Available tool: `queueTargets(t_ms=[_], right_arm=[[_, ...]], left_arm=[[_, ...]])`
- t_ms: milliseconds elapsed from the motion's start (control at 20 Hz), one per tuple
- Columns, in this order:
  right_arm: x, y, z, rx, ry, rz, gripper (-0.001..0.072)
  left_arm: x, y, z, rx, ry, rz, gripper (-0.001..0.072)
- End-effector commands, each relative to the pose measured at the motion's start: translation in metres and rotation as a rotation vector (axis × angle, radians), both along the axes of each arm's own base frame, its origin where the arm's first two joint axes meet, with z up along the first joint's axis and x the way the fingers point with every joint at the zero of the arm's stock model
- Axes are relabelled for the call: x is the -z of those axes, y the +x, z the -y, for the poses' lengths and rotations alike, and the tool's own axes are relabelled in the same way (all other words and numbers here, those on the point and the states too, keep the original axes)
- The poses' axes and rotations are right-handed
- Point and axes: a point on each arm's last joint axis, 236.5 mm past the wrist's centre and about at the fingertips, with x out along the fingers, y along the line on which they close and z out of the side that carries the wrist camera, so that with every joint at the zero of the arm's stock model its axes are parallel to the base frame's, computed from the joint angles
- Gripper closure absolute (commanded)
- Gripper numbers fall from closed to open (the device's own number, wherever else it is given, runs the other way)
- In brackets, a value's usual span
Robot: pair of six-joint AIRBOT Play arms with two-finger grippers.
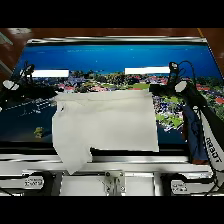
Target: Fold the shirts.
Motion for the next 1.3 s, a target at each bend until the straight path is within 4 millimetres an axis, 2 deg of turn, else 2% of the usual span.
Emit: queueTargets(t_ms=[0, 100, 200, 350, 550, 850, 900, 950, 1000, 1050, 1150, 1250], right_arm=[[0.017, -0.051, -0.008, -0.06, 0.046, -0.228, 0.0642], [0.023, -0.066, -0.009, -0.077, 0.026, -0.292, 0.0642], [0.027, -0.072, -0.007, -0.065, 0.024, -0.327, 0.0642], [0.031, -0.077, -0.003, -0.053, 0.012, -0.358, 0.0642], [0.048, -0.084, -0.003, -0.041, 0.02, -0.408, 0.0641], [0.057, -0.08, -0.002, -0.031, 0.016, -0.408, 0.064], [0.056, -0.079, -0.004, -0.028, 0.028, -0.408, 0.0594], [0.055, -0.079, -0.007, -0.026, 0.043, -0.408, 0.0442], [0.054, -0.079, -0.008, -0.032, 0.045, -0.407, 0.0225], [0.051, -0.087, -0.009, -0.056, 0.043, -0.431, 0.0136], [0.04, -0.11, -0.004, -0.144, 0.006, -0.485, 0.0128], [0.026, -0.145, 0.021, -0.2, -0.082, -0.58, 0.0129]], left_arm=[[0.016, -0.058, 0.009, 0.151, -0.001, -0.228, 0.0668], [0.027, -0.077, 0.003, 0.137, 0.018, -0.331, 0.0668], [0.034, -0.084, -0.001, 0.125, 0.032, -0.379, 0.0668], [0.041, -0.086, -0.002, 0.118, 0.031, -0.403, 0.0668], [0.056, -0.09, -0.007, 0.095, 0.04, -0.453, 0.0668], [0.06, -0.081, -0.009, 0.082, 0.052, -0.425, 0.0667], [0.06, -0.081, -0.008, 0.084, 0.052, -0.427, 0.0632], [0.058, -0.084, -0.008, 0.091, 0.048, -0.437, 0.0456], [0.055, -0.087, -0.007, 0.102, 0.041, -0.454, 0.0255], [0.05, -0.092, -0.006, 0.117, 0.033, -0.476, 0.0163], [0.034, -0.108, -0.01, 0.152, 0.02, -0.54, 0.0163], [0.016, -0.125, -0.023, 0.14, 0.018, -0.6, 0.0164]])
